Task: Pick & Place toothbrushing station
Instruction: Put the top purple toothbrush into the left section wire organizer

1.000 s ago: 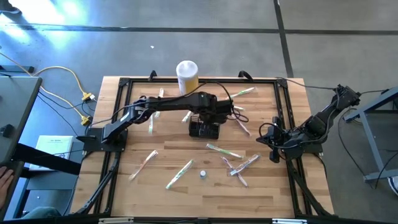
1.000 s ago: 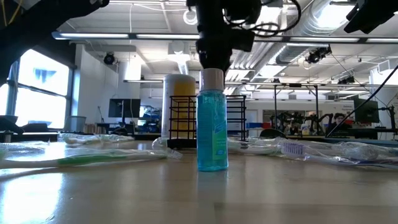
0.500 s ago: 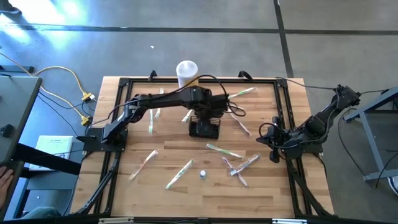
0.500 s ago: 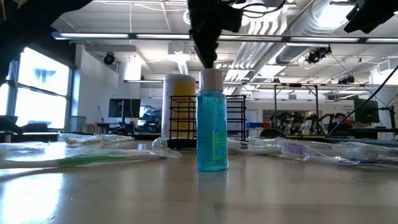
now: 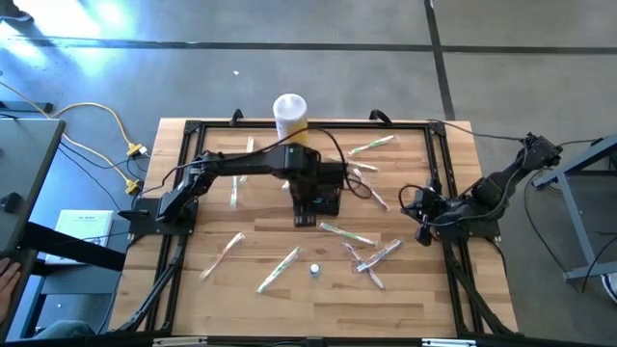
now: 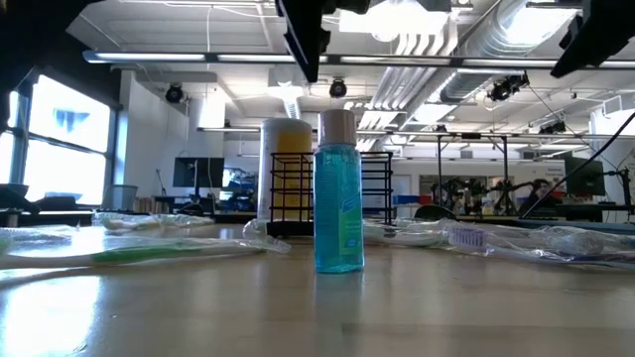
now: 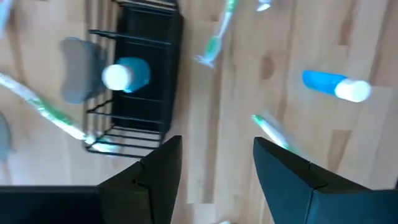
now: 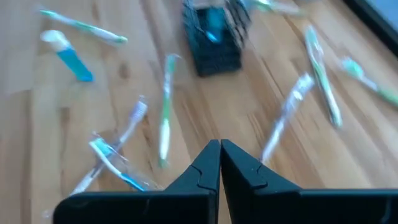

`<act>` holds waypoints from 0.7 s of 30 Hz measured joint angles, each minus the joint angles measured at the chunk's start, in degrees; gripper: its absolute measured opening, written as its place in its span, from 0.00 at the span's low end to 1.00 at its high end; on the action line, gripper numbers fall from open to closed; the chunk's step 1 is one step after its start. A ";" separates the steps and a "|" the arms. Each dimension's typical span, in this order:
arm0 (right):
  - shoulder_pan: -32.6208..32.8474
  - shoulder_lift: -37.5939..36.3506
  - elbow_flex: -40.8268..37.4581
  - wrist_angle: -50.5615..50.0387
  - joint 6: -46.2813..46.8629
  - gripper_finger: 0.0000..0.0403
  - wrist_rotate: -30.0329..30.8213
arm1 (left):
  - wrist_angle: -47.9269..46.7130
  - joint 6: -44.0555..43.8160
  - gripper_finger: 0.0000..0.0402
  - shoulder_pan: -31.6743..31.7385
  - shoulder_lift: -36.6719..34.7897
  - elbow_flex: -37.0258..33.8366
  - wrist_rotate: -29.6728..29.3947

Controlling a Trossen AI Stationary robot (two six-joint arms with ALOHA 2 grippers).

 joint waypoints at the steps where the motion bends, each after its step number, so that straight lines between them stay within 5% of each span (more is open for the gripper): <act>1: -0.76 0.00 -0.02 -0.86 0.91 0.03 -0.87 | -0.02 -0.46 0.48 -0.68 0.00 0.00 0.20; 13: -9.97 0.17 -0.02 -1.56 2.91 0.37 -4.32 | -0.02 -6.72 0.48 -9.36 -2.28 -0.08 1.83; 21: -17.25 2.10 -0.02 -0.90 2.37 0.45 -12.12 | -0.10 -13.81 0.48 -13.92 -12.78 -5.86 -1.46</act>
